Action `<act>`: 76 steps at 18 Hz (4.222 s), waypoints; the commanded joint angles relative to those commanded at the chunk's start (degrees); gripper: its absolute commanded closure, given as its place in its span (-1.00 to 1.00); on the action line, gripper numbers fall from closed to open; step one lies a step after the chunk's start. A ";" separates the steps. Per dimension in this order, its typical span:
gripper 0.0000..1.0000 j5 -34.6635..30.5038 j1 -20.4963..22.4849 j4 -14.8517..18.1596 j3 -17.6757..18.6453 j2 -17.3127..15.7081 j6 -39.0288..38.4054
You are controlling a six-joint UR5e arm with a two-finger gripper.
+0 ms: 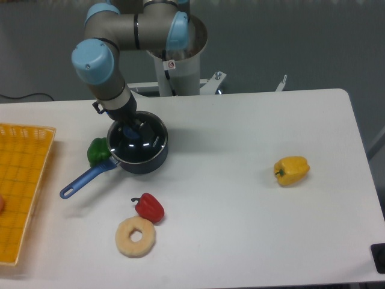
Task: Open the lid
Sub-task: 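Lower the gripper onto the blue lid knob and close on it, then lift the glass lid off the saucepan and carry it beside the pot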
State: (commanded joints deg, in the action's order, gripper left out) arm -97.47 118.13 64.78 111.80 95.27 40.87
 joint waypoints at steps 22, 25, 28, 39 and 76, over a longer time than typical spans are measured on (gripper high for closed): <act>-1.00 -0.44 -0.18 -0.62 1.93 1.32 -0.97; -1.00 0.08 -0.09 -0.70 1.94 1.32 -0.53; -1.00 1.49 0.00 -0.79 1.94 1.32 -0.18; -1.00 1.58 0.26 -0.79 2.29 1.15 0.09; 0.00 3.69 13.43 3.08 -7.47 1.23 14.14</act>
State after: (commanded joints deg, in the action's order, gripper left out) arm -93.78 131.56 67.85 104.33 96.50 55.01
